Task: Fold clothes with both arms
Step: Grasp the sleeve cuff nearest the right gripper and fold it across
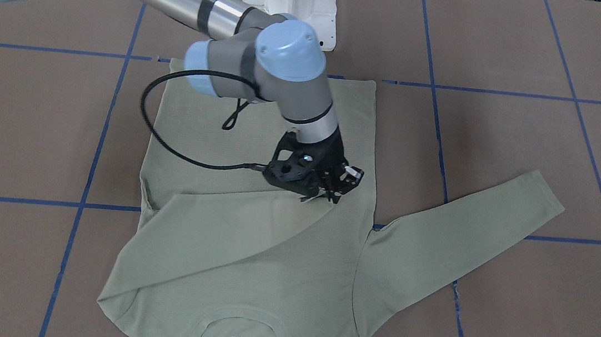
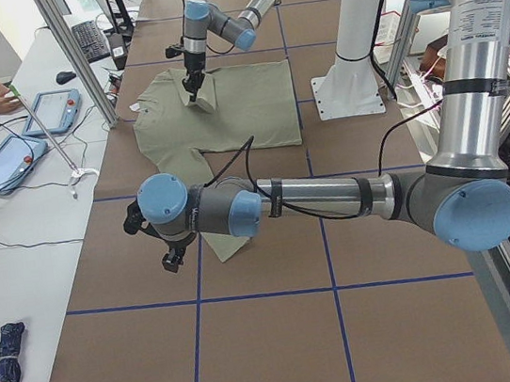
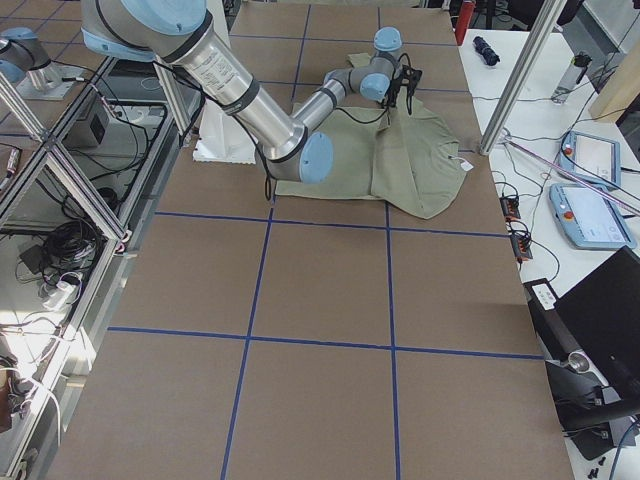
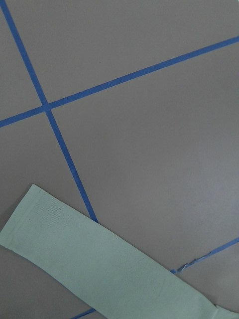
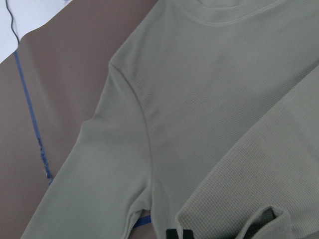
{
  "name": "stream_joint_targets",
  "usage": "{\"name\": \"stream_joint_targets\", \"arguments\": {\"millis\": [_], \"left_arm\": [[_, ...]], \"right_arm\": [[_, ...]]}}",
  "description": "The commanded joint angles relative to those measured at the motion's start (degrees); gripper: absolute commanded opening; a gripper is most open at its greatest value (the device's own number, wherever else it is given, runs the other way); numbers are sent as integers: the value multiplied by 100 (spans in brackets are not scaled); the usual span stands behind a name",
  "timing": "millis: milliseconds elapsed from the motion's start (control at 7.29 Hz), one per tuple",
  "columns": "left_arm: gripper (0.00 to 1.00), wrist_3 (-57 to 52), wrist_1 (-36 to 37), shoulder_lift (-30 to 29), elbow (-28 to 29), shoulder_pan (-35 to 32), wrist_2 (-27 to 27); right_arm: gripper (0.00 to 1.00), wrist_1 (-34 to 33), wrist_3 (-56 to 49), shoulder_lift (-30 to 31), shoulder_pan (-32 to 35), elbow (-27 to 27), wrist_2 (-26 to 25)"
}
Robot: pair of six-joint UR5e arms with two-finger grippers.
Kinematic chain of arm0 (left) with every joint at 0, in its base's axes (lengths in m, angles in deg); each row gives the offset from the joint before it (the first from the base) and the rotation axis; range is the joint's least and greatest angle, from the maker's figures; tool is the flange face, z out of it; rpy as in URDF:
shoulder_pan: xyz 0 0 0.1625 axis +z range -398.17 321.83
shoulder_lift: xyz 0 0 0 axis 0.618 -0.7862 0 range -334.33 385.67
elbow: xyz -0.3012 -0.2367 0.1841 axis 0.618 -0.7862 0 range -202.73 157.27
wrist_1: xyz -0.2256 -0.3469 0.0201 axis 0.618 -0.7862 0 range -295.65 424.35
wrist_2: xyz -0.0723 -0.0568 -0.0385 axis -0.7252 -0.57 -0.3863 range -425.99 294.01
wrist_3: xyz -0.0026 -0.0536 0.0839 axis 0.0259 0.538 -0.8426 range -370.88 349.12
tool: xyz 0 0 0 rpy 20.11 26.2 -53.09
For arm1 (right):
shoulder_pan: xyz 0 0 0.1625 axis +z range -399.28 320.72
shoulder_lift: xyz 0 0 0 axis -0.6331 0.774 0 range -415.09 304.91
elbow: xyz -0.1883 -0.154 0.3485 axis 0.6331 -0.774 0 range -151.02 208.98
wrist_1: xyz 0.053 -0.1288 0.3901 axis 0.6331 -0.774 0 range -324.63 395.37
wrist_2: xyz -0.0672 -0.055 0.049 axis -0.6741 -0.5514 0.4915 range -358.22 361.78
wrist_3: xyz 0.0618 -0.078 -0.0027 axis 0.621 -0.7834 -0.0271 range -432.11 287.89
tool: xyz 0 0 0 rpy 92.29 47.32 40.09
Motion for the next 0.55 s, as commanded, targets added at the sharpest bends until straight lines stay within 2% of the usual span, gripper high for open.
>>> {"name": "stream_joint_targets", "arguments": {"millis": [0,137,274,411], "left_arm": [[100,15,-54,1,-35,-9,0],[100,41,-98,27,-114,0,9],[100,42,-107,36,-123,9,9],[100,50,-124,36,-132,61,0]], "right_arm": [[0,371,48,-436,-457,-671,-694],[64,546,48,-515,-484,-917,-721],[99,713,48,-629,-606,-1094,-957],[99,715,56,-883,-703,-1382,-1098]]}}
